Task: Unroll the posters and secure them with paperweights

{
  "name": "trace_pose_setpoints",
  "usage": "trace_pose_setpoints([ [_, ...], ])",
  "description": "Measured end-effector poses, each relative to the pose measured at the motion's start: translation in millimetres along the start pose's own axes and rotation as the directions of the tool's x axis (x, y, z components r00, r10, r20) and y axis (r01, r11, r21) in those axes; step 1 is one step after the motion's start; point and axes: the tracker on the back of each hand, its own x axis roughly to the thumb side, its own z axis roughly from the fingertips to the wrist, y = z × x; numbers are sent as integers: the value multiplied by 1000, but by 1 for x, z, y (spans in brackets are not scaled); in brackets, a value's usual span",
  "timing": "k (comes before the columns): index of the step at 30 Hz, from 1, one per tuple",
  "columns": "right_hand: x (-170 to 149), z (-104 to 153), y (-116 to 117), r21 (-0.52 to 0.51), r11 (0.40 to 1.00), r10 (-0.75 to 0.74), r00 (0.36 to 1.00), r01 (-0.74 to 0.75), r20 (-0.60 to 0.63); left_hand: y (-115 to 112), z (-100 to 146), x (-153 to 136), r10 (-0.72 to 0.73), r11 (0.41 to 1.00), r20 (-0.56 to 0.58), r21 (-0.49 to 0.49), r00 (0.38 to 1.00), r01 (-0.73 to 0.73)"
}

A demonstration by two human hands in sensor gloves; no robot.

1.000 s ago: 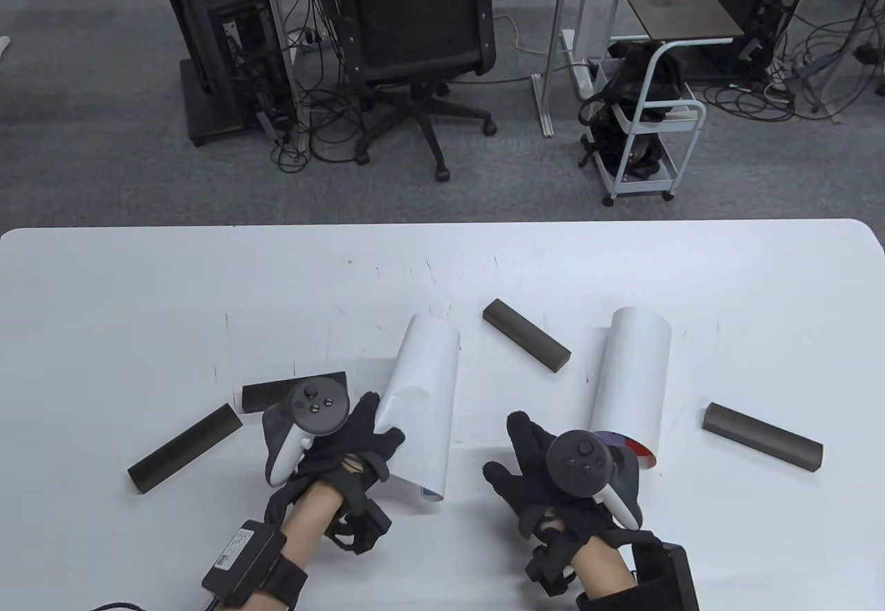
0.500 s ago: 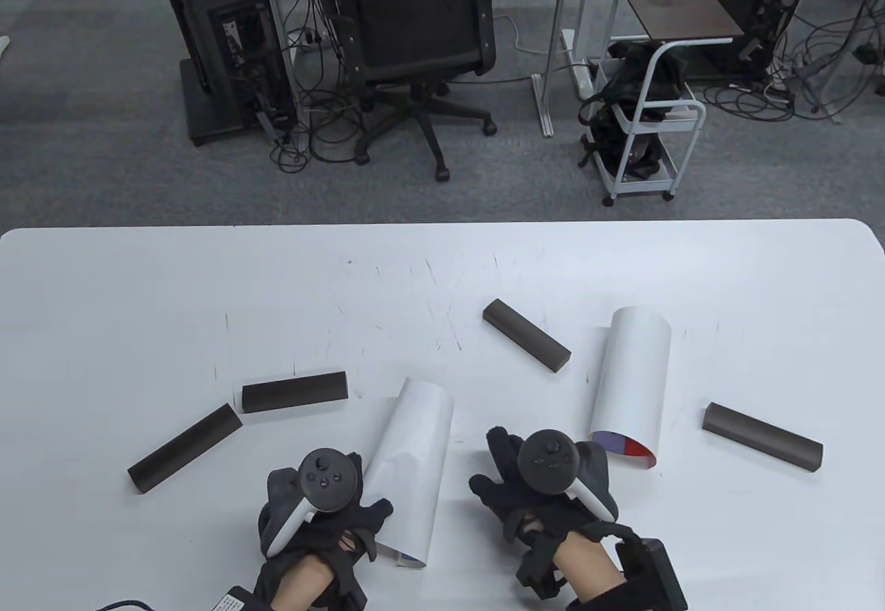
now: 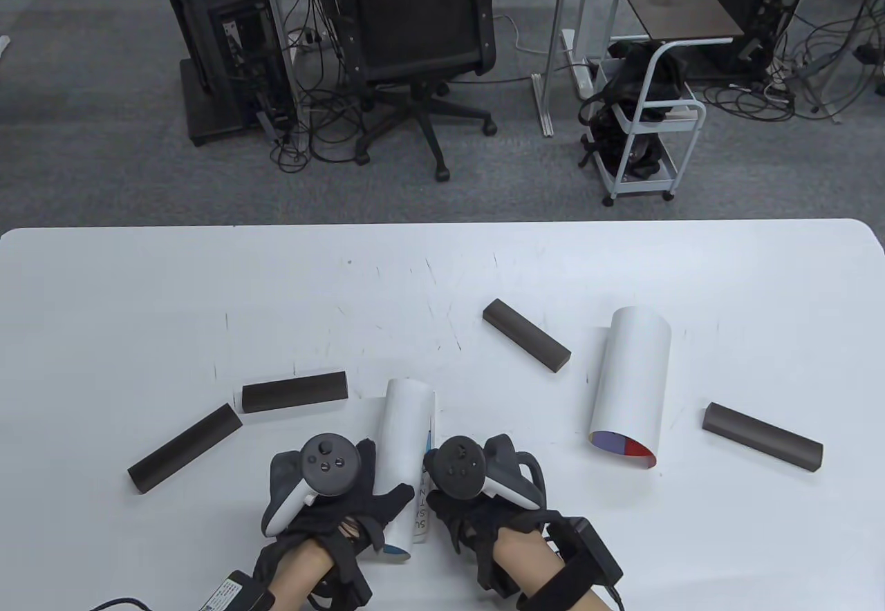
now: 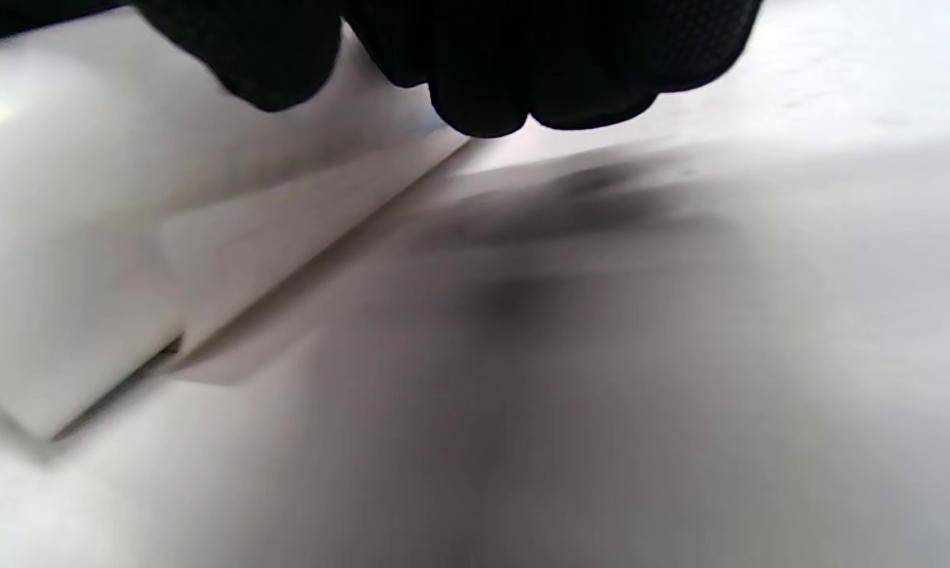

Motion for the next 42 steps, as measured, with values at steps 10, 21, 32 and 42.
trace_pose_setpoints([
  [10,-8,-6,28,166,954,275,947,-248,-166,-20,-2,16,-250,966,-21,70,968,251],
  [21,-29,-3,22,243,938,293,938,-246,-183,-54,7,50,-796,591,311,211,519,779],
  [32,-47,7,15,267,926,324,926,-268,-193,-25,12,23,-900,435,130,242,415,867],
  [42,-50,9,15,249,942,281,933,-223,-225,35,20,-32,-843,527,-63,101,534,844],
])
